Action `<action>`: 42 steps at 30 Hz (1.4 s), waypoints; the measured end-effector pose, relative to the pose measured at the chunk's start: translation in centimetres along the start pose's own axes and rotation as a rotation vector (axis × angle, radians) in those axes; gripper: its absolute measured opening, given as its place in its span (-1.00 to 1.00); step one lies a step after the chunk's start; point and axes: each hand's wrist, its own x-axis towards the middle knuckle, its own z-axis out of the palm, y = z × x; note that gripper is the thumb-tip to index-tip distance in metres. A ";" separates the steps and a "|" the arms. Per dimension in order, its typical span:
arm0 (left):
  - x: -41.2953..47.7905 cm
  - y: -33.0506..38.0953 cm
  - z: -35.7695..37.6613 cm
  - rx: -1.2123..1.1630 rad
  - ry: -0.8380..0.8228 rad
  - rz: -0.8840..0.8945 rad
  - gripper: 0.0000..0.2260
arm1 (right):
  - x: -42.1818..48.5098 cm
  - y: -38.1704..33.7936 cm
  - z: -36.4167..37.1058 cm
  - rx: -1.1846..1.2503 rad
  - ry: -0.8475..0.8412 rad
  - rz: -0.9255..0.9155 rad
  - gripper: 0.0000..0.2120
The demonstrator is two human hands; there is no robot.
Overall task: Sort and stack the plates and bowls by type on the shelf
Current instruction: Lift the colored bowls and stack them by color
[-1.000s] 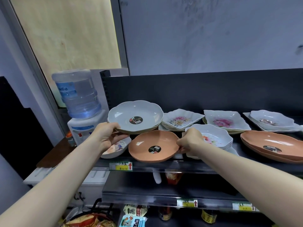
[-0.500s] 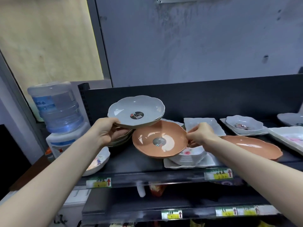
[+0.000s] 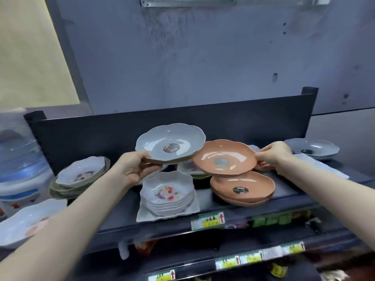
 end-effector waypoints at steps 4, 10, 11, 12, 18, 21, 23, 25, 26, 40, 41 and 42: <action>0.3 -1.9 3.3 -0.004 0.001 -0.023 -0.90 | 2.4 3.1 -2.4 -0.008 -0.046 0.065 -0.89; 0.8 -4.1 6.5 -0.033 0.031 -0.032 -0.89 | 4.4 6.8 -3.8 -0.125 -0.174 0.080 -0.86; 0.9 -4.4 6.9 -0.034 0.040 -0.032 -0.89 | 4.7 7.2 -3.7 -0.161 -0.206 0.066 -0.89; 0.9 -4.7 7.3 -0.036 0.047 -0.031 -0.89 | 4.8 7.4 -3.7 -0.195 -0.236 0.055 -0.89; 0.7 -5.7 9.2 -0.037 0.081 -0.028 -0.89 | 5.8 7.7 -3.2 -0.351 -0.372 -0.045 -0.86; 0.5 -6.1 9.6 -0.025 0.100 -0.019 -0.87 | 5.9 7.7 -3.0 -0.515 -0.420 -0.145 -0.88; 0.3 -6.4 9.8 -0.012 0.106 -0.022 -0.84 | 5.5 7.8 -3.2 -0.626 -0.428 -0.209 -0.89; 0.0 -6.7 10.1 0.003 0.115 -0.028 -0.85 | 5.4 7.5 -3.3 -0.708 -0.368 -0.308 -0.86; -0.1 -6.8 10.3 0.013 0.122 -0.029 -0.85 | 5.4 7.2 -3.3 -0.722 -0.313 -0.356 -0.82; 1.8 -7.7 14.4 0.154 -0.069 0.001 -0.71 | 7.2 1.9 -1.3 -0.224 -0.252 -0.279 -0.89; 2.2 -7.7 14.6 0.165 -0.085 0.000 -0.72 | 7.5 1.9 -1.4 -0.244 -0.234 -0.275 -0.89; 2.6 -7.6 14.9 0.173 -0.103 -0.005 -0.74 | 7.9 2.0 -1.6 -0.258 -0.219 -0.278 -0.87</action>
